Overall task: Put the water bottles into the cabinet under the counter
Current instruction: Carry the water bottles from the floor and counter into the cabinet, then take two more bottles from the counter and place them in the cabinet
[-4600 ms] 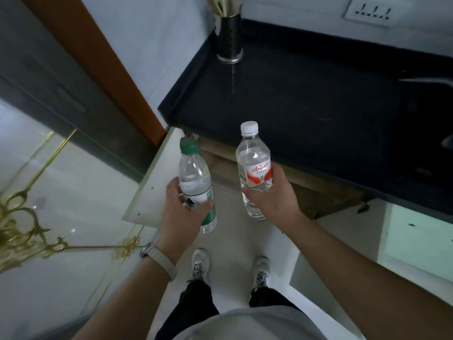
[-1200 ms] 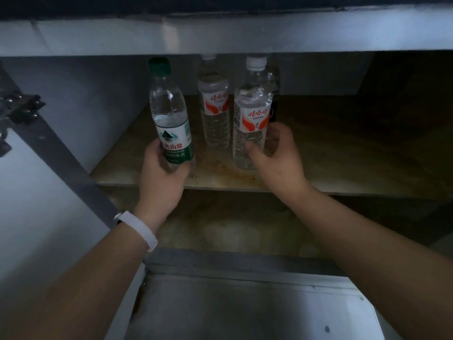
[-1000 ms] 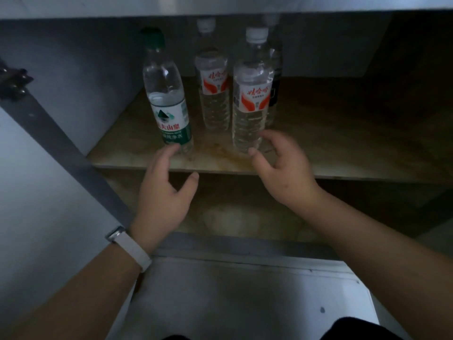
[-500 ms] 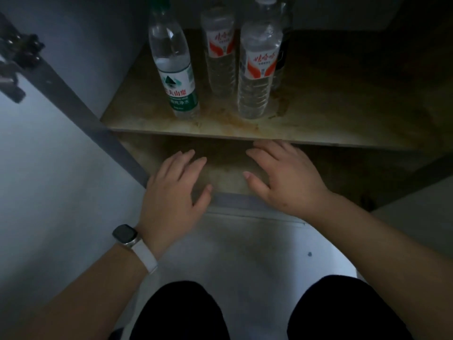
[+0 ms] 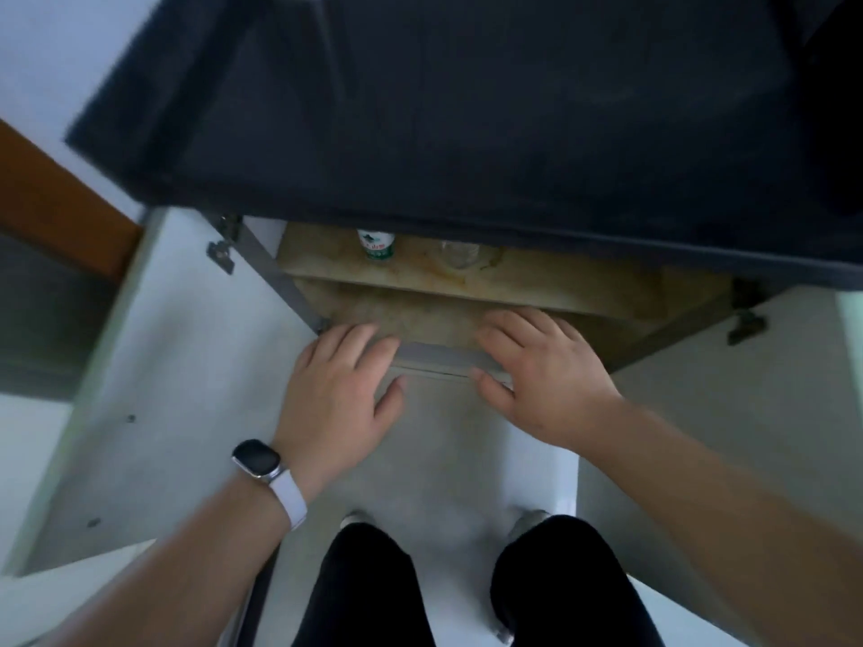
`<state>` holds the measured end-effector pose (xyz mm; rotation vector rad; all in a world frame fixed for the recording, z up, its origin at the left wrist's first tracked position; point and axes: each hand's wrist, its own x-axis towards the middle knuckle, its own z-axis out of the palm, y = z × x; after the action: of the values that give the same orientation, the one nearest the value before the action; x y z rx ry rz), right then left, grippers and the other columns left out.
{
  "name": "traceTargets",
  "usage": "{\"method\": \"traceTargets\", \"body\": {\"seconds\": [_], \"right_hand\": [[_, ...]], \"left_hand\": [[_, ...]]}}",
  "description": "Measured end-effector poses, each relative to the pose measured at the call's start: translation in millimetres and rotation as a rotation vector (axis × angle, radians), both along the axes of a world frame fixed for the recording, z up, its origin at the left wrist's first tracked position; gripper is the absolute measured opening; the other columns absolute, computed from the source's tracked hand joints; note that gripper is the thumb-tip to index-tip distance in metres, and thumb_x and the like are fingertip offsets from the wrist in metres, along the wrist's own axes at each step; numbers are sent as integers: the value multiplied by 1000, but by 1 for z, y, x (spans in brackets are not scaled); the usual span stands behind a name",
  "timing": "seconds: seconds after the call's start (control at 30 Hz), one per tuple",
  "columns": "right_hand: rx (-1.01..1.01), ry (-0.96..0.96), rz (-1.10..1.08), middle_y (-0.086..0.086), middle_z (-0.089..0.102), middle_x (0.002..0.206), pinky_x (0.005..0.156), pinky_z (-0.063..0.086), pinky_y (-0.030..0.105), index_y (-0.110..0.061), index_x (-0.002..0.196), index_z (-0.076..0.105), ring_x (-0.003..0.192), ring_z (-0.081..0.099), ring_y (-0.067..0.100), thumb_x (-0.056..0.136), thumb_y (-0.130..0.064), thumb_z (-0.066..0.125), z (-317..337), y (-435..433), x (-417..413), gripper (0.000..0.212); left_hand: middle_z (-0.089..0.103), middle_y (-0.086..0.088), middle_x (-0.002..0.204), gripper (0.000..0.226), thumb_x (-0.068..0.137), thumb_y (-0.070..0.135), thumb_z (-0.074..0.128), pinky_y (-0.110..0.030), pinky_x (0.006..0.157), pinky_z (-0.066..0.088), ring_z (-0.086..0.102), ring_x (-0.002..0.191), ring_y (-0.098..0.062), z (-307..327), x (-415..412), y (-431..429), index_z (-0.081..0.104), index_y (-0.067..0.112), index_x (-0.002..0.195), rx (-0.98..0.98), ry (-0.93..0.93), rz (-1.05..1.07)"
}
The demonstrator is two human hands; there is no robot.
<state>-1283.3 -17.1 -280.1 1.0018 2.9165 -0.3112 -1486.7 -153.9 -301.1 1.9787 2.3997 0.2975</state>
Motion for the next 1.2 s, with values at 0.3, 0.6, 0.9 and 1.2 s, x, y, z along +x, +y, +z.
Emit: {"method": "traceTargets", "body": {"seconds": [0.3,0.6,0.9,1.2], "right_hand": [[47,35,-39,2,63,122,97,45,42,-18,118,66,117,56,27,91,-50,41,192,-10,43,49],[199,130,-174,-2,62,127,100,43,41,-24,122,66,121,55,24,92,-51,42,292,-45,87,48],[196,-75,-453,-6,53,140,107,37,40,-30,136,54,131,45,22,92,-60,24,339,-109,124,61],[300,-95,-720,0,64,123,93,50,44,-23,122,64,113,60,28,92,-57,35,351,-159,227,54]], "left_hand": [[64,-9,129,40,93,37,52,-45,95,48,58,120,-32,176,34,0,68,14,122,48,25,-85],[63,-10,134,45,94,37,51,-49,102,48,55,127,-31,268,58,25,66,14,130,278,-20,-316],[62,-6,136,46,96,41,49,-46,106,45,53,131,-26,302,84,25,61,19,135,292,-45,-594],[65,-7,131,47,94,42,48,-48,100,50,58,126,-29,324,187,40,63,20,132,292,-30,-872]]}}
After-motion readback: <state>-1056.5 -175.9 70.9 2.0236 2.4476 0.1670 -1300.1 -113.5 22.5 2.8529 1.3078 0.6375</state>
